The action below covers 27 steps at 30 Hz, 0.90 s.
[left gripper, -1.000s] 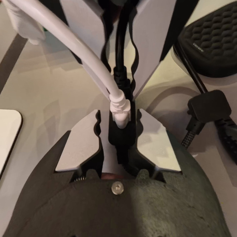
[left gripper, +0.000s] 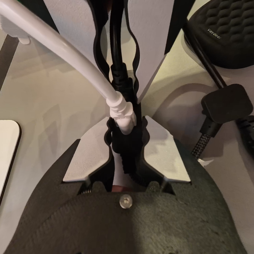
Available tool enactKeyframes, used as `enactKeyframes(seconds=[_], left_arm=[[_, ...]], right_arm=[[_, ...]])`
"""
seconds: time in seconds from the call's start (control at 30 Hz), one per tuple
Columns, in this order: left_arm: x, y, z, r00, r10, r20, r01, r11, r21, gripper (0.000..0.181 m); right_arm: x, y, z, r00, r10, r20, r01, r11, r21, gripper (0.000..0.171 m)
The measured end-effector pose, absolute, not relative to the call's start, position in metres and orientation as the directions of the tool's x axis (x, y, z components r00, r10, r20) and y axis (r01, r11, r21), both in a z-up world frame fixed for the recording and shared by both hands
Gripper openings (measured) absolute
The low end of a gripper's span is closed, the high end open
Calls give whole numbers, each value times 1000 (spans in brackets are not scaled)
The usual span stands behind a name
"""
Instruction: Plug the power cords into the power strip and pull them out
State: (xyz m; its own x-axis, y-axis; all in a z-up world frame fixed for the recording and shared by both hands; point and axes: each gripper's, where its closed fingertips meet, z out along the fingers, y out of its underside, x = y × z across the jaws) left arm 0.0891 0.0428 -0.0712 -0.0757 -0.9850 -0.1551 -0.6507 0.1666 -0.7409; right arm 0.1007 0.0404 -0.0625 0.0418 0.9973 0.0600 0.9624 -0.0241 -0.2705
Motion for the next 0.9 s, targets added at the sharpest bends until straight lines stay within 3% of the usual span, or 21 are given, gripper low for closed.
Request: enactKeyframes(seconds=[0.4, 0.9], left_arm=[[88, 43, -72, -116, -975, -188, -634, 218, -742, 43], [94, 43, -72, -92, -971, -219, -634, 227, -740, 41]], right_arm=[[100, 41, -64, -132, 991, 10, 954, 130, -269, 22], [99, 41, -62, -51, 993, 103, 943, 82, -322, 22]])
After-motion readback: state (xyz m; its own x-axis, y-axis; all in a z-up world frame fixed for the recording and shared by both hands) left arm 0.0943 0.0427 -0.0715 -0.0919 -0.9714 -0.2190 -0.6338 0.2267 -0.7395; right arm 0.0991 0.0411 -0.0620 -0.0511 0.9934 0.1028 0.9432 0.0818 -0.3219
